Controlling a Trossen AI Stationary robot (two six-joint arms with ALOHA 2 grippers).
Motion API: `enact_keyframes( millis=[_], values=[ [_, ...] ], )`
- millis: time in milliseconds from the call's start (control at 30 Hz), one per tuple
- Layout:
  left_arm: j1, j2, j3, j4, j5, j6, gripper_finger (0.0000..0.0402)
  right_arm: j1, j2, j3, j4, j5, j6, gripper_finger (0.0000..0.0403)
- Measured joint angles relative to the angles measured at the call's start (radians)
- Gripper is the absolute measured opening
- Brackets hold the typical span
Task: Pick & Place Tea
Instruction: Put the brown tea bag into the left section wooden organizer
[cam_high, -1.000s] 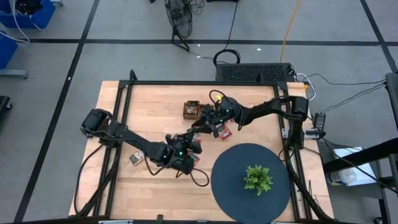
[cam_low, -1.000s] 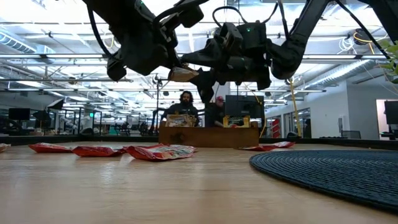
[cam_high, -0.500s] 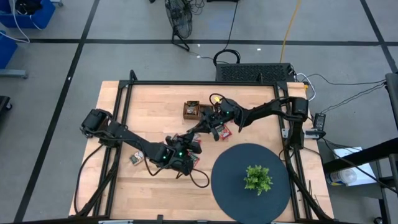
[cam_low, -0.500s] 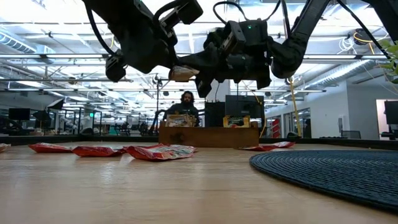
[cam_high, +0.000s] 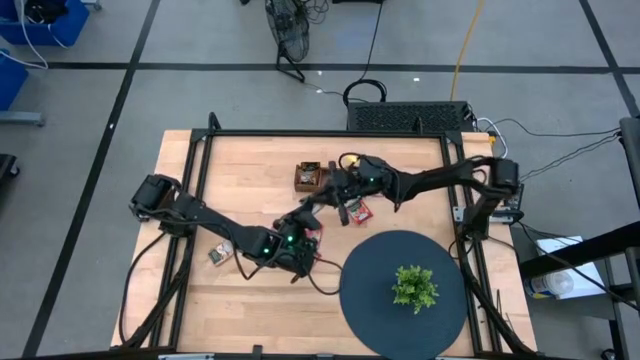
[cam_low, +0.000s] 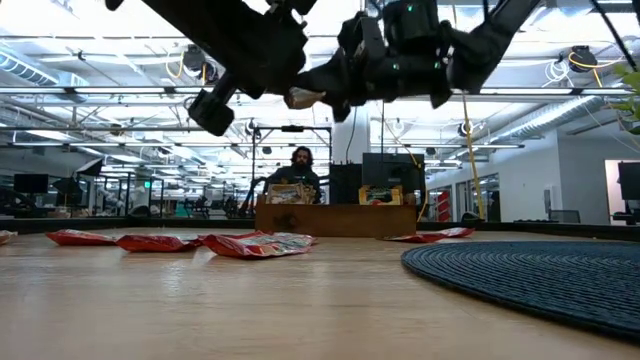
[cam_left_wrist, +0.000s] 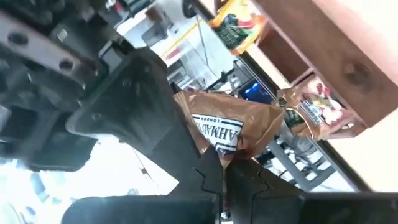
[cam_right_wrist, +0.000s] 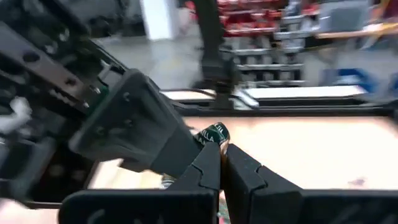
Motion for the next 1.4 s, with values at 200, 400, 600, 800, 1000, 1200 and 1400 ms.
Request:
enact_keyframes(
  millis=[200, 400, 600, 800, 1000, 1200, 1400],
  values=[
    [0.008, 0.0, 0.0, 0.054, -0.017, -0.025, 0.0026, 0.019, -0.064, 0.0, -0.098, 0.168, -0.13, 0.0],
    [0.005, 0.0, -0.002, 0.103, -0.037, -0.028, 0.0035, 0.047, -0.068, 0.0, -0.115, 0.199, -0.14, 0.0],
    [0.028, 0.0, -0.003, 0.227, -0.061, -0.084, 0.0057, 0.056, -0.069, 0.0, -0.12, 0.218, -0.152, 0.0],
    [0.043, 0.0, -0.002, 0.28, -0.154, -0.32, 0.015, 0.034, -0.068, 0.0, -0.138, 0.267, -0.174, 0.0],
    [0.053, -0.029, -0.003, 0.239, -0.307, -0.588, 0.0242, 0.008, -0.068, 0.0, -0.151, 0.307, -0.19, 0.0001],
    [0.12, -0.193, -0.034, -0.09, -0.031, -1.224, 0.0272, 0.011, -0.068, 0.0, -0.144, 0.33, -0.196, 0.0001],
    [0.271, -0.367, -0.175, -0.126, 0.31, -1.495, 0.0254, 0.018, -0.068, 0.0, -0.135, 0.329, -0.196, 0.0]
  ],
)
